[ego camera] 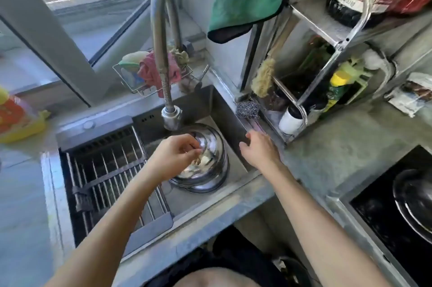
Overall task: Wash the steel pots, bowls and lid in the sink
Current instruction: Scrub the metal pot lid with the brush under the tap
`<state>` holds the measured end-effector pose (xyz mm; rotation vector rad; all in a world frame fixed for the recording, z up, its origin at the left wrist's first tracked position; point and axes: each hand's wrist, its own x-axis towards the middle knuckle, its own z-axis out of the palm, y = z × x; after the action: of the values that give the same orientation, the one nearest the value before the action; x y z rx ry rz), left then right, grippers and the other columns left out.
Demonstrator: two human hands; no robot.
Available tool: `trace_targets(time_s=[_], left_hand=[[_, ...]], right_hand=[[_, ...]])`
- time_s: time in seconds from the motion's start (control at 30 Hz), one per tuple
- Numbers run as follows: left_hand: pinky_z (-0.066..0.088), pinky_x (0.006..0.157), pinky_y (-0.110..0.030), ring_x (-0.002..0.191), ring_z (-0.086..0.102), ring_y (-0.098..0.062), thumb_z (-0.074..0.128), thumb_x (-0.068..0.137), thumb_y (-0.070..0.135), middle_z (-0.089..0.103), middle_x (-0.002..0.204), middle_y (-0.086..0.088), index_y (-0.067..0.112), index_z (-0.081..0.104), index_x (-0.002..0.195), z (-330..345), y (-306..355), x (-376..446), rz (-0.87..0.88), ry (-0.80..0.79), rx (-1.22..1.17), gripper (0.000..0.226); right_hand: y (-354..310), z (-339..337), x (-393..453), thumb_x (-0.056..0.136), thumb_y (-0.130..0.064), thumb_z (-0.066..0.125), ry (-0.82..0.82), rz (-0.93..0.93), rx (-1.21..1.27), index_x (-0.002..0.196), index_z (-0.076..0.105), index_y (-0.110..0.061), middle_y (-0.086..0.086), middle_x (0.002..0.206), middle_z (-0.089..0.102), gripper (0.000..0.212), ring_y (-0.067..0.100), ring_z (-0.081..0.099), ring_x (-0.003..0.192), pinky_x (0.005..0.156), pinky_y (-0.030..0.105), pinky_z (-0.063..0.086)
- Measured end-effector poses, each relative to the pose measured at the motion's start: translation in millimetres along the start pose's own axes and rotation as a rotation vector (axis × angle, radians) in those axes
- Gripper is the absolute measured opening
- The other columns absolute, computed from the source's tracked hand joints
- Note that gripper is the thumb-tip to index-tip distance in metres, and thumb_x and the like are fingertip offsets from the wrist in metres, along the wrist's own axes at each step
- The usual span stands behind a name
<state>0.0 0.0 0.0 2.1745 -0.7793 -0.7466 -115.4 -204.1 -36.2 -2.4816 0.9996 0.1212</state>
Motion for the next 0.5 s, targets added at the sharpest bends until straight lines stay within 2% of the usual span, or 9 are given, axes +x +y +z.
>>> trace_targets(time_s=[0.07, 0.1, 0.23, 0.4, 0.5], left_hand=[[0.054, 0.07, -0.031, 0.069, 0.069, -0.017, 0.068, 0.095, 0.012, 0.076, 0.077, -0.002, 0.016, 0.073, 0.091, 19.5, 7.0, 16.4, -0.058, 0.013, -0.094, 0.007], [0.054, 0.065, -0.029, 0.065, 0.067, -0.014, 0.068, 0.095, 0.012, 0.075, 0.075, -0.002, 0.016, 0.072, 0.09, 31.2, 10.9, 25.3, -0.082, 0.022, -0.122, 0.008], [0.044, 0.052, -0.016, 0.053, 0.06, -0.003, 0.066, 0.097, 0.01, 0.071, 0.072, -0.001, 0.013, 0.07, 0.089, 66.0, 23.5, 52.1, -0.192, 0.068, -0.222, 0.009], [0.044, 0.051, -0.014, 0.062, 0.062, -0.014, 0.064, 0.099, 0.011, 0.072, 0.076, -0.003, 0.016, 0.068, 0.09, 85.1, 28.8, 64.6, -0.278, 0.06, -0.245, 0.011], [0.045, 0.05, -0.013, 0.06, 0.063, -0.011, 0.062, 0.1, 0.009, 0.071, 0.077, -0.003, 0.011, 0.068, 0.094, 89.2, 26.5, 69.6, -0.334, 0.083, -0.279, 0.009]], right_hand=[[13.3, -0.1, 17.9, 0.095, -0.018, 0.055, 0.031, -0.007, -0.052, 0.143, 0.045, -0.013, 0.011, 0.137, 0.052, 0.049, 0.031, 0.049, 0.126, 0.098, 0.037, 0.041], [22.3, 4.2, 30.5, 0.094, -0.016, 0.054, 0.048, 0.002, -0.091, 0.143, 0.043, -0.013, 0.012, 0.136, 0.051, 0.05, 0.031, 0.049, 0.125, 0.099, 0.038, 0.04], [41.5, 25.3, 68.9, 0.088, -0.015, 0.055, 0.065, 0.026, -0.213, 0.131, 0.048, -0.004, 0.017, 0.129, 0.054, 0.045, 0.033, 0.052, 0.12, 0.096, 0.039, 0.042], [52.3, 43.9, 84.5, 0.089, -0.01, 0.056, 0.137, 0.021, -0.217, 0.122, 0.053, -0.005, 0.016, 0.121, 0.059, 0.033, 0.033, 0.055, 0.112, 0.091, 0.04, 0.044], [54.2, 46.4, 88.2, 0.09, -0.006, 0.055, 0.152, -0.002, -0.143, 0.116, 0.055, -0.005, 0.017, 0.118, 0.059, 0.025, 0.032, 0.055, 0.11, 0.091, 0.038, 0.043]])
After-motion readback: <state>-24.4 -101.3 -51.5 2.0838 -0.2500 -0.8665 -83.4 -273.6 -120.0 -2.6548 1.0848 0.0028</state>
